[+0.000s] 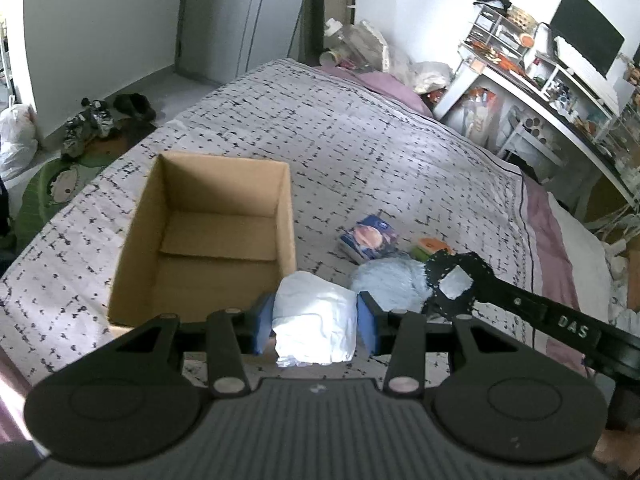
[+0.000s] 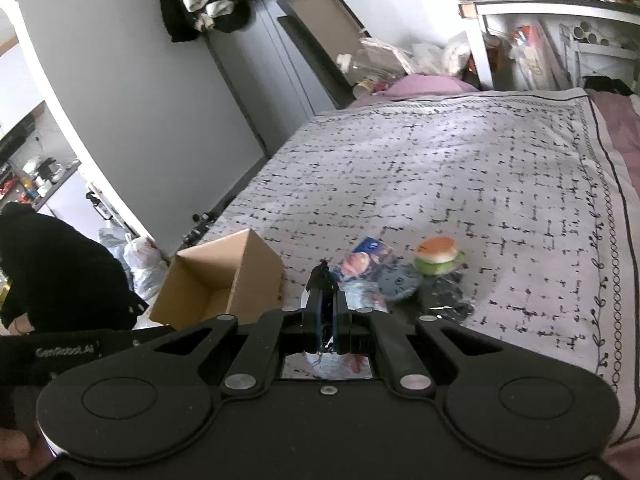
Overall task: Organize soft objects
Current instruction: 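Carry the white cloth pack with the left gripper into the cardboard box, then open the left gripper to drop the cloth pack in the box, then move the left tool to the light-blue plush toy and grasp it, then lift the plush toy with the left gripper and carry it over the box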
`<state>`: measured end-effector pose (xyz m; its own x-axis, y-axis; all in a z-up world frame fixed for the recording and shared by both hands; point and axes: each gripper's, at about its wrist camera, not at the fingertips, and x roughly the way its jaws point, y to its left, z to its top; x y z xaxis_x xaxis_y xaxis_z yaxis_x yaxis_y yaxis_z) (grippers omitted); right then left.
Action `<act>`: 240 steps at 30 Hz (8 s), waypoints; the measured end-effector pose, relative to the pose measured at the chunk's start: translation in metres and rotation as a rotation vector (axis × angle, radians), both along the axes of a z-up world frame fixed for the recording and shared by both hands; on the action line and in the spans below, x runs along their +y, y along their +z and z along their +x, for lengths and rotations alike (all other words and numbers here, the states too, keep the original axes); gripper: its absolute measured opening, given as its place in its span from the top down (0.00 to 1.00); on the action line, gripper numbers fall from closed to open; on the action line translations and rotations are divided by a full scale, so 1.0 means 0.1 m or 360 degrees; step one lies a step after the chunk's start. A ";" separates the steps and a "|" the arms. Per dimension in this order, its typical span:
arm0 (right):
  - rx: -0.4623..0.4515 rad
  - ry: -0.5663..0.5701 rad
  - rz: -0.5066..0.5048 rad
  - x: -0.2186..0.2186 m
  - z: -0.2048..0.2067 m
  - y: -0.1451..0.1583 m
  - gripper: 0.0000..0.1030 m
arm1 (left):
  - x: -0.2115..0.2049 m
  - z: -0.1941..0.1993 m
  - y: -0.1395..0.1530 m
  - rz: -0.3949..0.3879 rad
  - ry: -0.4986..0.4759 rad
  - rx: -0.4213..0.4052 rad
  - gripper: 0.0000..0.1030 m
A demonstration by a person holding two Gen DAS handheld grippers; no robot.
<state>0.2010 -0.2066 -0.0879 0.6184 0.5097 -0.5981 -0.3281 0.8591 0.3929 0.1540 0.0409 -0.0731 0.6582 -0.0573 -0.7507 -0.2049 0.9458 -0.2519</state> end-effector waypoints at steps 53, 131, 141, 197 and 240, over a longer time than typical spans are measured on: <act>0.0090 0.0305 0.0024 1.12 -0.04 -0.11 0.69 | 1.06 0.16 -0.43 -0.0104 0.0260 0.0203 0.42; 0.0502 -0.0465 0.0361 -0.63 0.23 -0.40 0.55 | -0.84 0.61 -0.36 0.0014 -0.0254 0.0197 0.41; 0.0541 -0.0472 0.0367 -0.63 0.29 -0.47 0.55 | -0.92 0.79 -0.71 0.0096 -0.0285 0.0362 0.43; 0.0454 -0.0130 0.0492 -0.12 0.35 -0.43 0.89 | -0.34 0.79 -0.28 -0.0278 -0.0112 0.0109 0.71; 0.0100 0.0048 0.0343 0.81 -0.04 -0.02 0.89 | 0.47 0.29 0.05 -0.0253 -0.0020 -0.0076 0.71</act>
<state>0.1972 -0.1259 -0.0900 0.5659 0.6476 -0.5103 -0.3212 0.7431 0.5870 0.1830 0.0876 -0.0683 0.6914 -0.1813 -0.6994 -0.1776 0.8956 -0.4078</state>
